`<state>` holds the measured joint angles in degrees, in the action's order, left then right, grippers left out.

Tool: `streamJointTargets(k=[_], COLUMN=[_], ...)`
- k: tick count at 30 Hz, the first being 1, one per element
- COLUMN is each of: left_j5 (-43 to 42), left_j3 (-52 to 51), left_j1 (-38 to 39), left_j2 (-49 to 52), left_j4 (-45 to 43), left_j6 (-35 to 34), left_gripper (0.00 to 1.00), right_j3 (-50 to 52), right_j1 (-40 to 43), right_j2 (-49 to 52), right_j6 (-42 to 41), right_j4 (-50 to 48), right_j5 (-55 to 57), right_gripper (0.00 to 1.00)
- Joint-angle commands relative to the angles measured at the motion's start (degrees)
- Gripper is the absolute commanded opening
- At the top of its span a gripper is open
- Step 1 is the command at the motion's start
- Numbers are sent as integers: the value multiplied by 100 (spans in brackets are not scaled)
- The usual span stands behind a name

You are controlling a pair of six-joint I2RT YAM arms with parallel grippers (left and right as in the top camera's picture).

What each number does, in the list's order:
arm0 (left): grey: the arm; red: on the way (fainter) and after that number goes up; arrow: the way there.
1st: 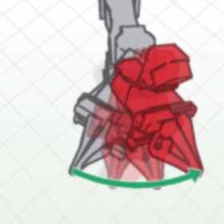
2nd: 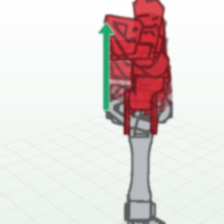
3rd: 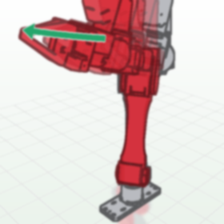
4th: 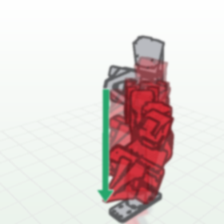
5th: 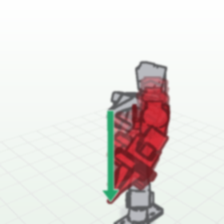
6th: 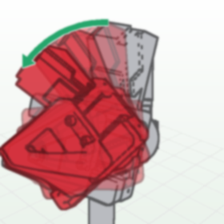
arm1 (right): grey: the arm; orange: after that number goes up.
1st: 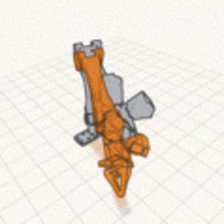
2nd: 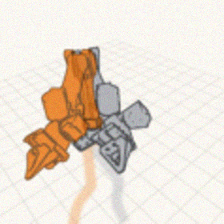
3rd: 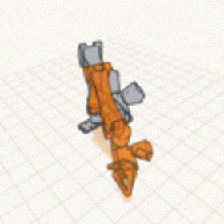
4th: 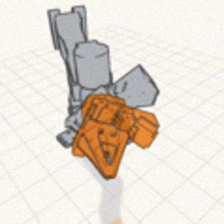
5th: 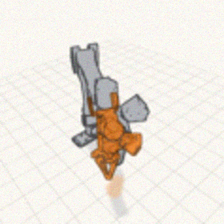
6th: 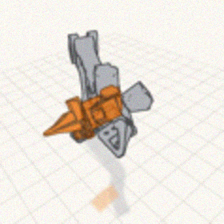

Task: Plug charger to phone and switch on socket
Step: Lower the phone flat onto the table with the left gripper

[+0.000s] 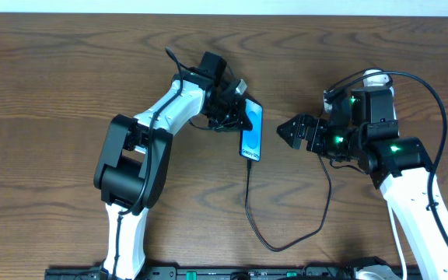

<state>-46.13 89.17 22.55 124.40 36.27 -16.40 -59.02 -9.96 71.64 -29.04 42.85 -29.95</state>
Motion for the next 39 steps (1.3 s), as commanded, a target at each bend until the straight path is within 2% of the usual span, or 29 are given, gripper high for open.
streamJointTargets(k=[1, 12, 20, 26, 27, 29, 32, 39], left_j5=[-92, 380, 664, 981, 979, 999, 1248, 1711], left_j3=[-2, -190, -195, -195, -195, -195, -195, -195], left_j1=[-15, -17, -17, -17, -17, -17, -17, -17], left_j2=[-9, -9, -9, -9, -9, -9, -9, -9], left_j4=[61, 55, 57, 59, 59, 59, 83, 203], left_j6=[136, 136, 136, 136, 136, 136, 136, 136], left_gripper=[7, 7, 16, 17, 24, 30, 32, 44], right_j3=[-20, -20, -20, -20, -20, -17, -17, -17], right_j1=[-26, -26, -26, -26, -26, -26, -26, -26], right_j2=[39, 39, 39, 39, 39, 39, 39, 39], right_j6=[105, 103, 105, 105, 105, 105, 107, 219], right_j4=[24, 26, 28, 50, 70, 90, 94, 177], right_j5=[2, 2, 4, 4, 4, 4, 4, 11], right_gripper=[99, 99, 99, 99, 99, 99, 99, 99])
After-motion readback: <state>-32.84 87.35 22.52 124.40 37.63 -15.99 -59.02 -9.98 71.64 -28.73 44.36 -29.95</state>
